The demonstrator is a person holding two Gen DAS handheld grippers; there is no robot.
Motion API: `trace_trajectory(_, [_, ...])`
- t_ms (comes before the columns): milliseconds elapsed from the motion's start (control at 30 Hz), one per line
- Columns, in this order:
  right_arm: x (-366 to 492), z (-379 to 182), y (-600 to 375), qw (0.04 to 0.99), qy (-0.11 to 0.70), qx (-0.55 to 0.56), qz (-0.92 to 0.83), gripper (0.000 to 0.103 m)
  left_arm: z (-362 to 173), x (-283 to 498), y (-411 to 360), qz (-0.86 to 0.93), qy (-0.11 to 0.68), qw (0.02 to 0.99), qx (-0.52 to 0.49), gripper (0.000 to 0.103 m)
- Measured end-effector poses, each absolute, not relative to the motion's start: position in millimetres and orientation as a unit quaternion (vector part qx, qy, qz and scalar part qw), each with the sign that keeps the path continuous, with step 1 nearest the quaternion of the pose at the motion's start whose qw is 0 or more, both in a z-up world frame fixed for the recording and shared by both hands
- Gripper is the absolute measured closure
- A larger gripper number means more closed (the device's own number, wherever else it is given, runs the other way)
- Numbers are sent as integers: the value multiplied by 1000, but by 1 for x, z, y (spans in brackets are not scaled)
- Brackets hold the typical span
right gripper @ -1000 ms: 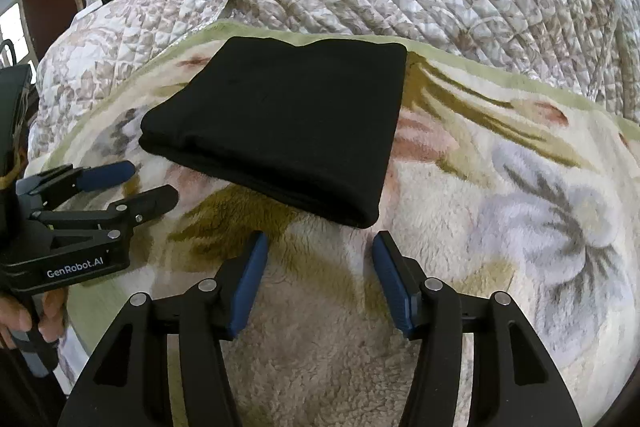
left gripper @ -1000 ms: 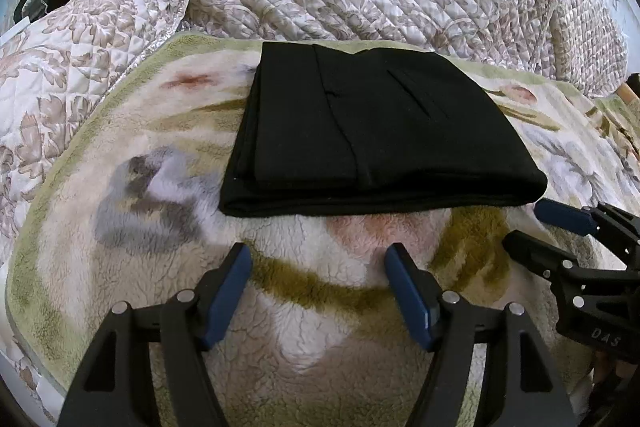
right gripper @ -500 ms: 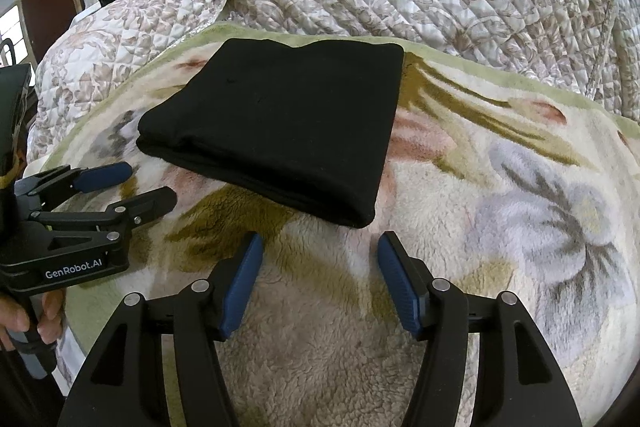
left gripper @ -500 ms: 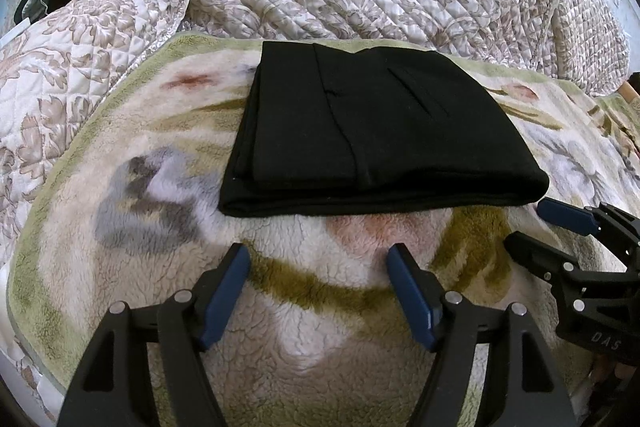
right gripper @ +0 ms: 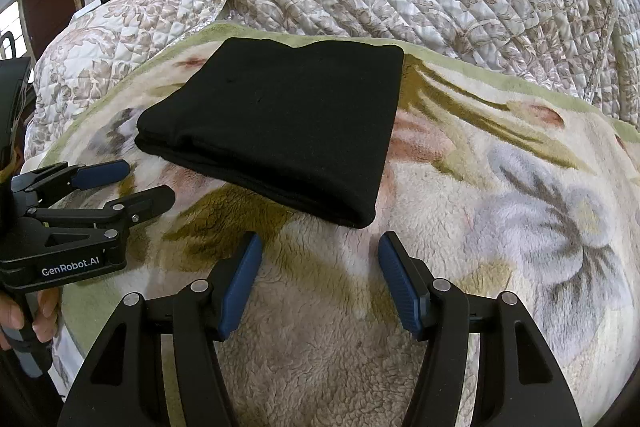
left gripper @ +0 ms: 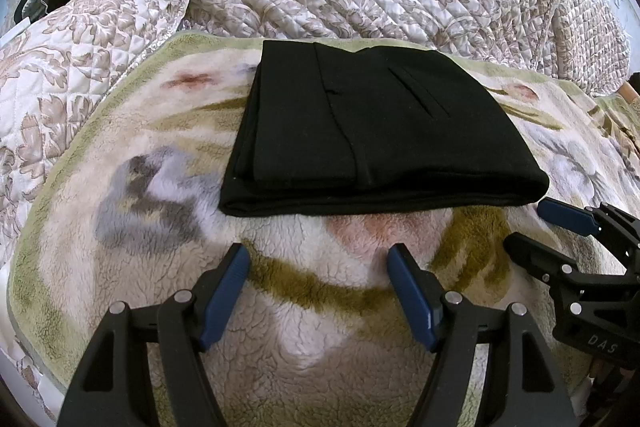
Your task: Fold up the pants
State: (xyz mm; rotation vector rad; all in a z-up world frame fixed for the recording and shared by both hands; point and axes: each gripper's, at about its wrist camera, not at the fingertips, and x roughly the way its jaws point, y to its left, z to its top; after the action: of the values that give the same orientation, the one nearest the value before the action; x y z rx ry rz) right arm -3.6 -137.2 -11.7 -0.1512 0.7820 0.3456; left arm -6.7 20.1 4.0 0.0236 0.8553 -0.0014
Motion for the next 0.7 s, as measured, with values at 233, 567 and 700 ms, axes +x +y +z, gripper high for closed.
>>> trace_trajectory(233, [-3, -12, -138, 907, 379, -74, 167, 42, 4, -7, 20, 0, 414, 910, 13, 29])
trace_trajectory(567, [-3, -11, -138, 908, 377, -77, 165, 42, 3, -6, 20, 0, 414, 910, 13, 29])
trace_trajectory(700, [-2, -11, -138, 908, 377, -76, 166, 42, 3, -6, 20, 0, 414, 910, 13, 28])
